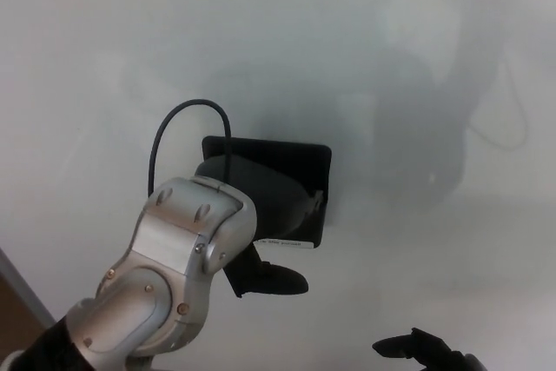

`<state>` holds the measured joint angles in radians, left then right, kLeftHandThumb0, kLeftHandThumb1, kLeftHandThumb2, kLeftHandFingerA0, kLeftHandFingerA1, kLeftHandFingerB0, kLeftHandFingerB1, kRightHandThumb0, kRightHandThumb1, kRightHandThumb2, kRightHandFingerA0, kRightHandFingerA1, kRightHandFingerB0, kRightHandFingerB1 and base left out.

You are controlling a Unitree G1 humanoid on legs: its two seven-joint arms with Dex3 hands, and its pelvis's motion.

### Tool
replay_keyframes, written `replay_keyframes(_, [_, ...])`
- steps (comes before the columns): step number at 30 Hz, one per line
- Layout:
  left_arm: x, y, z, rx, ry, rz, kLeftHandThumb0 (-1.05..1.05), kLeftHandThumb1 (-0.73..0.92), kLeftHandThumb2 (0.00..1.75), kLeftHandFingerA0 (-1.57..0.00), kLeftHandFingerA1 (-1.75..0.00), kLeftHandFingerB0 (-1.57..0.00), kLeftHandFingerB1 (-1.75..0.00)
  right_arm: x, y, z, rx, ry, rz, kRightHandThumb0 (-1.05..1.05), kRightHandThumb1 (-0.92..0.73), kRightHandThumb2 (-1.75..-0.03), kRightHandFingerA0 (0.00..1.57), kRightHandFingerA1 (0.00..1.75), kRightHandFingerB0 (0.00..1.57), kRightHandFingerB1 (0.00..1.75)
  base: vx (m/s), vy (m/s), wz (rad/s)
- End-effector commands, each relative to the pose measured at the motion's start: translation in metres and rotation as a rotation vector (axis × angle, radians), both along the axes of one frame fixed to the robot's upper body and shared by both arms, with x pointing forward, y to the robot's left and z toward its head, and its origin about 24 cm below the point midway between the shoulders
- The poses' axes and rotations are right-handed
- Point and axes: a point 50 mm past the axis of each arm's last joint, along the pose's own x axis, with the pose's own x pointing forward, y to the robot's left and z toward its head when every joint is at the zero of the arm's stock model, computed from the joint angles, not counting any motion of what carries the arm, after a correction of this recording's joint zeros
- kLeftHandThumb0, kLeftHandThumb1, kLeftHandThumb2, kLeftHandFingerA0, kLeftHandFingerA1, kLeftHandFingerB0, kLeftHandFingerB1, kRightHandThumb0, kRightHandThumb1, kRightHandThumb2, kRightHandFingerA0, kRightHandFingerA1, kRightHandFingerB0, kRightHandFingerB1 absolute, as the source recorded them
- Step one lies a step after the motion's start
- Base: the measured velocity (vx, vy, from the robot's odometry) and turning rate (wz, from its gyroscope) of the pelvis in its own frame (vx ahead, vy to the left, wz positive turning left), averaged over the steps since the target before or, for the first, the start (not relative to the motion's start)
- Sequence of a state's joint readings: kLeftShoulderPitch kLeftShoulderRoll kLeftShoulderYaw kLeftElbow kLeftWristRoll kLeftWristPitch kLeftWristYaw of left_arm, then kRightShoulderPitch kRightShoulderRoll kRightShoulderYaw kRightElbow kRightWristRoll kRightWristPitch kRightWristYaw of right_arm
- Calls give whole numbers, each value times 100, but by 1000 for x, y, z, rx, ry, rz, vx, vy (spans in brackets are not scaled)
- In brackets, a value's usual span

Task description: A magnetic marker holder is on the left hand side of the white board, the robot put the index and middle finger into the opening of the container and pull off the magnetic holder and hand it to a human on the left hand side.

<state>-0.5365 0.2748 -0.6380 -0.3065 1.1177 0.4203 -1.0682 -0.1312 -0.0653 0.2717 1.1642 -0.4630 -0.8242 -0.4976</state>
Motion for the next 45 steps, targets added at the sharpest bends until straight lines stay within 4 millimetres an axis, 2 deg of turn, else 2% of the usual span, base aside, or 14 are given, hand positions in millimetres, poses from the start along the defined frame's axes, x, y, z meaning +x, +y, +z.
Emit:
replay_keyframes(1, [-1,4,15,-22,-71,20,-105,71,108,-1,-2,-11,-11,3,-5,2,-8,-12,-9,-44,-62,-58,88,70,66,62,0,0,0])
replay_keyframes(6, [-13,2,37,-57,-128,-18,-104,70,106,-1,-5,-12,-13,3,-5,2,-16,-14,-4,-43,-61,-58,91,72,64,60,0,0,0])
replay_keyframes(7, [-17,1,44,-68,-150,-33,-103,69,106,-2,-7,-13,-15,3,-5,2,-13,-10,-7,-42,-49,-90,83,79,60,70,0,0,0])
replay_keyframes(11, [-29,1,60,-85,-202,-70,-105,70,108,-2,-6,-12,-13,2,-6,2,-10,-6,-7,-42,-49,-89,83,79,60,70,0,0,0])
replay_keyframes(12, [-31,1,63,-88,-211,-75,-105,70,108,-2,-6,-12,-12,3,-6,2,-11,-7,-8,-42,-60,-58,91,73,65,60,0,0,0])
replay_keyframes(17, [-38,1,73,-92,-240,-93,-105,68,108,-1,-8,-13,-12,3,-6,2,-12,-7,-7,-43,-61,-58,90,72,66,61,0,0,0])
replay_keyframes(22, [-32,1,67,-81,-209,-63,-95,63,105,0,-15,-14,-19,2,-6,1,-13,0,-4,-42,-61,-58,92,75,65,59,0,0,0])
replay_keyframes(25, [-27,2,62,-76,-177,-36,-103,68,104,-2,-7,-13,-14,3,-6,1,-14,2,-7,-43,-61,-58,92,74,65,59,0,0,0])
replay_keyframes(35, [-16,4,51,-75,-95,14,-102,68,105,-3,-7,-12,-11,5,-5,4,-18,-19,-2,-41,-60,-58,92,75,65,60,0,0,0])
replay_keyframes(38, [-14,5,49,-81,-47,31,-98,66,104,-3,-10,-9,-11,6,-5,4,-15,-20,-3,-41,-60,-58,92,74,65,60,0,0,0])
replay_keyframes(42, [-8,6,32,-111,88,65,-102,67,104,-3,-22,-13,-13,5,-5,4,-7,-17,-2,-42,-61,-58,91,76,66,60,0,0,0])
replay_keyframes(43, [-8,6,30,-104,107,58,-96,70,68,-10,-32,-7,-22,5,-5,4,-5,-17,-3,-42,-60,-58,94,76,66,60,0,0,0])
replay_keyframes(44, [-7,6,28,-94,124,50,-96,70,68,-10,-32,-7,-22,5,-5,4,-2,-17,-4,-42,-60,-58,94,76,66,60,0,0,0])
replay_keyframes(45, [-8,5,28,-77,121,39,-96,63,99,-14,-44,-6,-25,6,-5,5,-2,-21,-4,-42,-60,-58,96,77,66,61,0,0,0])
